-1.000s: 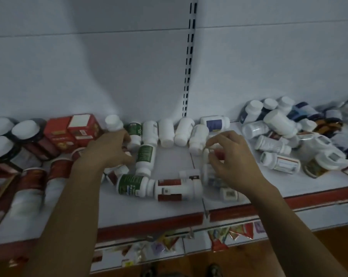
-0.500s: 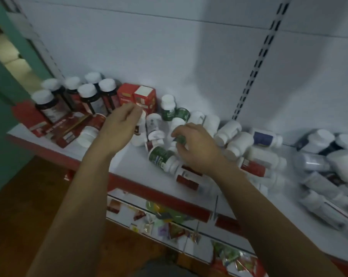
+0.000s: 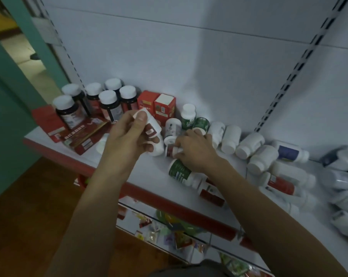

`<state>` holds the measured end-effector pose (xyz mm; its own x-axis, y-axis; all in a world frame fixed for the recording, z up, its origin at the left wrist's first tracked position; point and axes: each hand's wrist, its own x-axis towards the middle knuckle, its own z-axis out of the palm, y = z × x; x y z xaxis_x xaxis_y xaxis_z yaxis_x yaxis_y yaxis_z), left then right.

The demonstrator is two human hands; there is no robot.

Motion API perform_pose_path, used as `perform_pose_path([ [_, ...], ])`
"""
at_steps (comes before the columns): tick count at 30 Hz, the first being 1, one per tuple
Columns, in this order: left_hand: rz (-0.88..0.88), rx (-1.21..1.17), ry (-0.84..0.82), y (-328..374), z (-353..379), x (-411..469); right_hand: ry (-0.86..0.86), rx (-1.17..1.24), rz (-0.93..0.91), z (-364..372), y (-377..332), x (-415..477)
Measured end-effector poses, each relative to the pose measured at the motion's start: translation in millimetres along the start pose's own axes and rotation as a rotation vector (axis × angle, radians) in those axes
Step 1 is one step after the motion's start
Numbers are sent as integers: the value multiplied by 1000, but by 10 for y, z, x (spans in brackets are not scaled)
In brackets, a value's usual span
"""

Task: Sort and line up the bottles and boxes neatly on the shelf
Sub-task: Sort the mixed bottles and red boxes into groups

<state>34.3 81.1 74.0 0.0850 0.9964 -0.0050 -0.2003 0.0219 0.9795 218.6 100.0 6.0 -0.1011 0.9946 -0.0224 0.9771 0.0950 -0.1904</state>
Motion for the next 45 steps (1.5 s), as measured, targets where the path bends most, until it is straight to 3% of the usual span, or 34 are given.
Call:
perform_pose_path([
  [4, 61, -154, -54, 171, 153, 28, 252, 306, -14, -41, 120, -170],
  [8, 30, -239, -218, 173, 449, -3, 425, 536, 22, -137, 350, -508],
  [13, -88, -236, -350, -140, 1042, -18, 664, 563, 190, -329, 759, -1068],
  [23, -469, -537, -740, -441, 3012, -747, 978, 496, 619, -757, 2027, -3065],
  [26, -581, -607, -810, -580, 3680, -1163, 1031, 465, 671, -838, 2350, -3778],
  [34, -678, -581, -959, -984, 5366, -2714, 1097, 386, 864, -945, 3398, -5762],
  [45, -775, -423, -1263, -1482, 7367, -4344, 1093, 359, 1176, -1065, 4548, -7742],
])
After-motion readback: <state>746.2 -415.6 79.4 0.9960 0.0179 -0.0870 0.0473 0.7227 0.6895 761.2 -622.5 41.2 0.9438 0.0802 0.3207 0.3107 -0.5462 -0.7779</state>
